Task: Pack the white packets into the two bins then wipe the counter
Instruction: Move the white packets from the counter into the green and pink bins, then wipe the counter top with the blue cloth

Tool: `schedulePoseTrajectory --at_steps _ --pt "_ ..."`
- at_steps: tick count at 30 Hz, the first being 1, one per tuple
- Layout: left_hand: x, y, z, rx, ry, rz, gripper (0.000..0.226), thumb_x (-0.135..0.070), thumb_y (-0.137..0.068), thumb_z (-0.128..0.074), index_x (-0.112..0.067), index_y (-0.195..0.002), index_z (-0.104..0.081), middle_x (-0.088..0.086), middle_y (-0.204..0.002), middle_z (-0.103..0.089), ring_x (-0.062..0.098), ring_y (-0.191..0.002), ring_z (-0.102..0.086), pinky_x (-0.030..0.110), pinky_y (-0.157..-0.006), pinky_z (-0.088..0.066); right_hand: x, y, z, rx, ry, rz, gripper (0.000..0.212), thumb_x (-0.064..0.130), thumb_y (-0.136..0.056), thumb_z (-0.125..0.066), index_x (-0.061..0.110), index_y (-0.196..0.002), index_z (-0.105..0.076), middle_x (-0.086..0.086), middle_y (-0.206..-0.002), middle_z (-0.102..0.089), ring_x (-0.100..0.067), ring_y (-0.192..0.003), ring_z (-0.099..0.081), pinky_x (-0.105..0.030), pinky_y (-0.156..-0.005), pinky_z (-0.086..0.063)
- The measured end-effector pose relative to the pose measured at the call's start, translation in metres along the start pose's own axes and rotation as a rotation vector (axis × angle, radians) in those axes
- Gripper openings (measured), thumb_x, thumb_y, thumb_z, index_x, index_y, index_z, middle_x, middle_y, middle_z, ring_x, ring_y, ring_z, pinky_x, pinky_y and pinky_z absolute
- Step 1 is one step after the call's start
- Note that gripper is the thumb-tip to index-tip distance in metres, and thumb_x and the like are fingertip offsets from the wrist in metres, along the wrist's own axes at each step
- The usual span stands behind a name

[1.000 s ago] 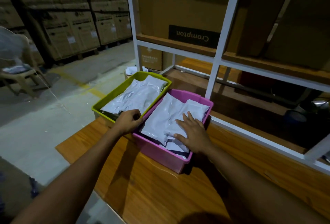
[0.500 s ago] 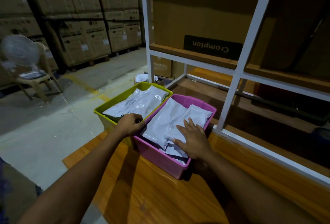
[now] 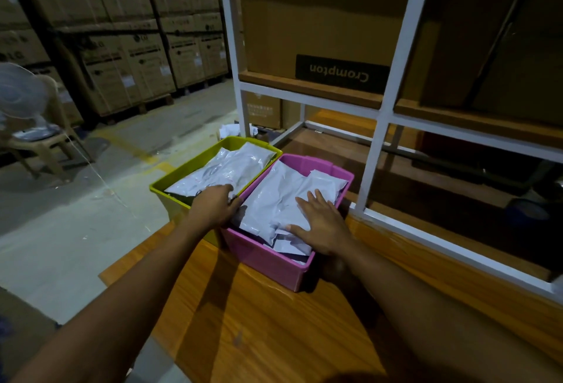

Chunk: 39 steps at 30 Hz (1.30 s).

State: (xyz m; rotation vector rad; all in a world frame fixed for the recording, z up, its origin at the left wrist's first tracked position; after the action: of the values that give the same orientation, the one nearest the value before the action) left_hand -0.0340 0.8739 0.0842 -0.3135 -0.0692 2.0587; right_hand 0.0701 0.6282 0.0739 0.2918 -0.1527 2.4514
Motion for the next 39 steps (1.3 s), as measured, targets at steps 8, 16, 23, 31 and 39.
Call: schedulePoseTrajectory --at_steps 8,16,23,31,39 --pt "-0.121 0.066 0.049 -0.271 0.195 -0.256 0.060 -0.049 -0.093 -0.043 -0.008 -0.135 -0.050 0.018 -0.133 -0.052 0.035 -0.121 -0.048 0.044 -0.097 -0.045 -0.013 0.085 0.050 -0.312 -0.303 -0.083 0.081 0.066 -0.087 -0.049 0.032 -0.152 -0.016 0.000 -0.163 -0.008 -0.020 -0.150 -0.003 -0.048 -0.118 -0.014" --pt "-0.268 0.228 0.063 -0.374 0.563 -0.373 0.051 -0.041 -0.094 -0.051 -0.013 -0.137 -0.051 0.012 -0.147 -0.042 0.023 -0.137 -0.037 0.029 -0.110 -0.031 -0.056 0.300 0.111 -0.639 -0.389 -0.159 0.077 0.066 -0.085 -0.044 0.032 -0.151 -0.021 0.004 -0.162 -0.013 -0.014 -0.147 -0.013 -0.036 -0.112 -0.021" --pt "-0.403 0.371 0.048 -0.237 0.680 -0.533 0.054 -0.044 -0.094 -0.051 -0.015 -0.139 -0.047 0.009 -0.150 -0.037 0.021 -0.139 -0.036 0.033 -0.109 -0.035 -0.085 0.497 0.128 -0.760 -0.262 -0.260 0.073 0.060 -0.088 -0.047 0.026 -0.150 -0.027 0.001 -0.160 -0.021 -0.010 -0.142 -0.019 -0.031 -0.107 -0.029" --pt "-0.548 0.515 0.016 -0.015 0.771 -0.858 0.051 -0.044 -0.097 -0.044 -0.014 -0.138 -0.049 0.008 -0.152 -0.036 0.017 -0.139 -0.033 0.017 -0.109 -0.024 -0.111 0.706 0.111 -0.840 -0.201 -0.531 0.072 0.059 -0.089 -0.047 0.024 -0.150 -0.030 0.001 -0.161 -0.020 -0.018 -0.141 -0.027 -0.031 -0.106 -0.031" --pt "-0.697 0.623 -0.021 0.231 0.804 -1.165 0.052 -0.050 -0.098 -0.038 -0.018 -0.137 -0.050 0.006 -0.152 -0.035 0.020 -0.138 -0.034 0.031 -0.104 -0.031 -0.168 0.880 0.100 -0.944 -0.171 -0.943 0.072 0.062 -0.088 -0.042 0.025 -0.149 -0.031 0.002 -0.160 -0.022 -0.020 -0.142 -0.026 -0.030 -0.107 -0.023"
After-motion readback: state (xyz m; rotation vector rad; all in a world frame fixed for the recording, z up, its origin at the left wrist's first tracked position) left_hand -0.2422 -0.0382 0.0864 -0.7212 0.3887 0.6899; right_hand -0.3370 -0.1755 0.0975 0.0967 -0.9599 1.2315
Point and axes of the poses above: each hand's wrist, its own y-axis away from the middle knuckle, its own z-axis out of the back of the hand, x = y × z, the point moved 4 cm from there along -y, towards the middle knuckle
